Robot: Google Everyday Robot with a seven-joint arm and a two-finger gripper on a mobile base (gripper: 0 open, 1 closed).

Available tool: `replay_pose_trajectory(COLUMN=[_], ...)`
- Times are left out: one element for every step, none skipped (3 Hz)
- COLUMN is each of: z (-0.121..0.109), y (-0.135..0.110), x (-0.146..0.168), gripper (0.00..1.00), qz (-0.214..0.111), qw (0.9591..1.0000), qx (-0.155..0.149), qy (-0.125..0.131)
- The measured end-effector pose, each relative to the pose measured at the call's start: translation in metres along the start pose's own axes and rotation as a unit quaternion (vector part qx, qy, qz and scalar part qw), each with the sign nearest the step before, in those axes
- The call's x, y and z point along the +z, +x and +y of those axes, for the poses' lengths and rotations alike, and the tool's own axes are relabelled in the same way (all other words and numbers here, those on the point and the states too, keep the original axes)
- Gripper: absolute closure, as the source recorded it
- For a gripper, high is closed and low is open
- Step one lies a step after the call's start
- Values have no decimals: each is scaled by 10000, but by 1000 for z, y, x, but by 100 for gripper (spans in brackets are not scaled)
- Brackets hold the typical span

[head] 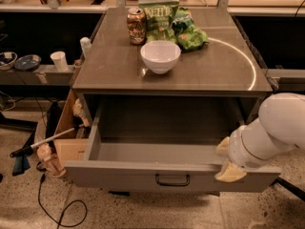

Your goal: Open top drawer

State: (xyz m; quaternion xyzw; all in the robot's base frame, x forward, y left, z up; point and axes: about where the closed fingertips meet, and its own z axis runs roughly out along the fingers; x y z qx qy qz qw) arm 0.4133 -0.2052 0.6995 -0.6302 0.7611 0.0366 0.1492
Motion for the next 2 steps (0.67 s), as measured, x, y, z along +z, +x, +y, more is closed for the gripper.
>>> replay_pose_trajectory(z=[-9,-9], y=[5,5], x=[8,8], gripper=[0,0], qz=[-155,-155], qw=[9998,9998], qx=[106,106], qy=[100,100])
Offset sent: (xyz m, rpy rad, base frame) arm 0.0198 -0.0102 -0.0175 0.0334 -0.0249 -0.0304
